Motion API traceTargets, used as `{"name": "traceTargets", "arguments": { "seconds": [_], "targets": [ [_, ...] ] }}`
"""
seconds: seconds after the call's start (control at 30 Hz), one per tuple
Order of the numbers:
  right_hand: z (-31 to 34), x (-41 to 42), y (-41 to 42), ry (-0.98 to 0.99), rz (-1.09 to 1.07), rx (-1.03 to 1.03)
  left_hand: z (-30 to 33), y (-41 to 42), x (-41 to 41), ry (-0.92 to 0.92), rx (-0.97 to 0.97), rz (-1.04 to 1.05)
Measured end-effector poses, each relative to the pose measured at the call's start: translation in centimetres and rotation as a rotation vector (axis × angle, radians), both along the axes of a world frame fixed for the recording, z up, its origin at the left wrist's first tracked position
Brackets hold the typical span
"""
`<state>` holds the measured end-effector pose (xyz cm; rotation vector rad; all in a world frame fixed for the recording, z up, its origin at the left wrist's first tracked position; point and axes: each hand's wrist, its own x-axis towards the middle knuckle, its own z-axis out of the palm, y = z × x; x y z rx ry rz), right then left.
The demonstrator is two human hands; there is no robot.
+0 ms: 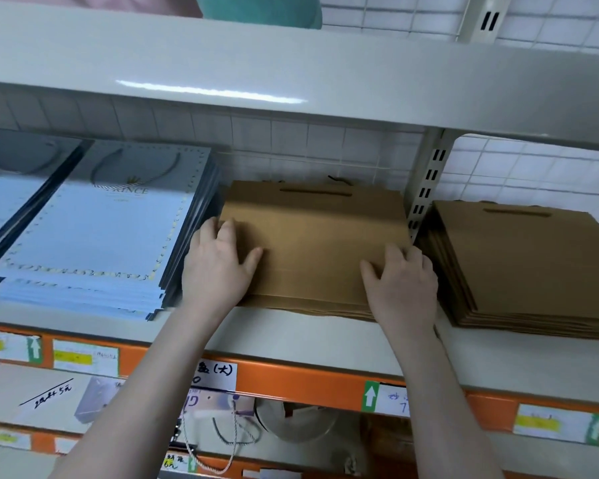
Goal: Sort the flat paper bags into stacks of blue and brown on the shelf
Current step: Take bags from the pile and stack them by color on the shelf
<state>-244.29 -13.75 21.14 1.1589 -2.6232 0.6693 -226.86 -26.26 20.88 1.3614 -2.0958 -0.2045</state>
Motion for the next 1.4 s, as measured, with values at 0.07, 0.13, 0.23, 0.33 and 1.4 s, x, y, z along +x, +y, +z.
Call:
{"name": "traceTargets", "arguments": {
  "seconds": [0.07,0.13,0.23,0.33,1.4],
  "targets": [
    [0.1,0.9,-0.1,0.012,0.049,0.002,0.0,0.9,0.5,-0.014,-0.072,0.024],
    [0.0,2.0,-0.3,0.022,0.107,0.003,-0.3,1.7,1.3,-0.018,-0.114,0.062],
    [-0.4,4.0,-0.8,0.023,0.221,-0.015,-1.4,2.7,3.6,-0.028,-0.143,0.157],
    [-1.3,6.4,-1.4,-0.002,0.345,-0.037,-2.4,3.9,6.9,-0.072,-0.135,0.276],
    [-2.8,58.9,-14.4,0.019,0.914,0.052,-4.5,3.1,58.9,-0.049,0.027,0.783]
  ]
}}
